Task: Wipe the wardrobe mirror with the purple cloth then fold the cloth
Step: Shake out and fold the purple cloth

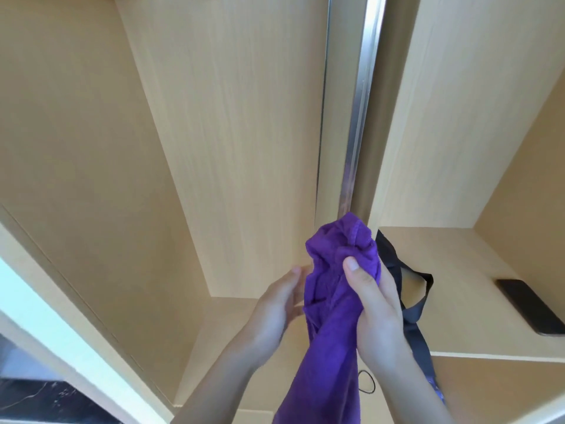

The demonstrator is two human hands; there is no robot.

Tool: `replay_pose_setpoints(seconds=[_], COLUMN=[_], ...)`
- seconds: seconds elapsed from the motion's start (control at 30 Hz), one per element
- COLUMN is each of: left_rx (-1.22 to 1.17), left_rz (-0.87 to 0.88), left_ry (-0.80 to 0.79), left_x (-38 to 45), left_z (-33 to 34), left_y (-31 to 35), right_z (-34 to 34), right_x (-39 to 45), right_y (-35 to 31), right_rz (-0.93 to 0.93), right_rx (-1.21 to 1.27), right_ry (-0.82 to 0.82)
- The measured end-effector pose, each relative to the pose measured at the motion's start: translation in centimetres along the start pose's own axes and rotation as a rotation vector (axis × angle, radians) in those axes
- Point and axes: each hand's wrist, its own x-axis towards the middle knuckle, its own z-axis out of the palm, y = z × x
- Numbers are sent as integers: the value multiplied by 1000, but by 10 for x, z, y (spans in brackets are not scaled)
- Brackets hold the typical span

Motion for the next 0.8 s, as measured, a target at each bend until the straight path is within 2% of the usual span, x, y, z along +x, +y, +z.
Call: replay_pose_setpoints(seconds=[0.07, 0.13, 0.2, 0.27, 0.47, 0.6, 0.7, 0.8], left_rx=[-13, 84, 148, 159, 141, 191, 106, 32], left_rz=[3, 94, 138, 136, 61, -12, -122, -104], left_ry=[-74, -138, -107, -16, 145, 245, 381, 314], left_x=[-18, -37, -52, -66, -98, -102, -99, -108], left_z=[-12, -24, -40, -58, -113, -129, -146, -163], left_y=[-9, -13, -16, -9, 13, 22, 26, 25], right_z=[8, 19, 27, 33, 43, 58, 68, 78], right_x=[-1, -1, -2, -2, 0, -14, -27, -39], right_y=[6, 11, 17, 27, 71, 106, 122, 125], right_rz=[-8, -111, -171, -109, 219, 261, 298, 298], right_rx=[-59, -237, -443, -515, -445, -498, -627, -747], right_ry=[-36, -86, -125, -118, 71, 89, 122, 178])
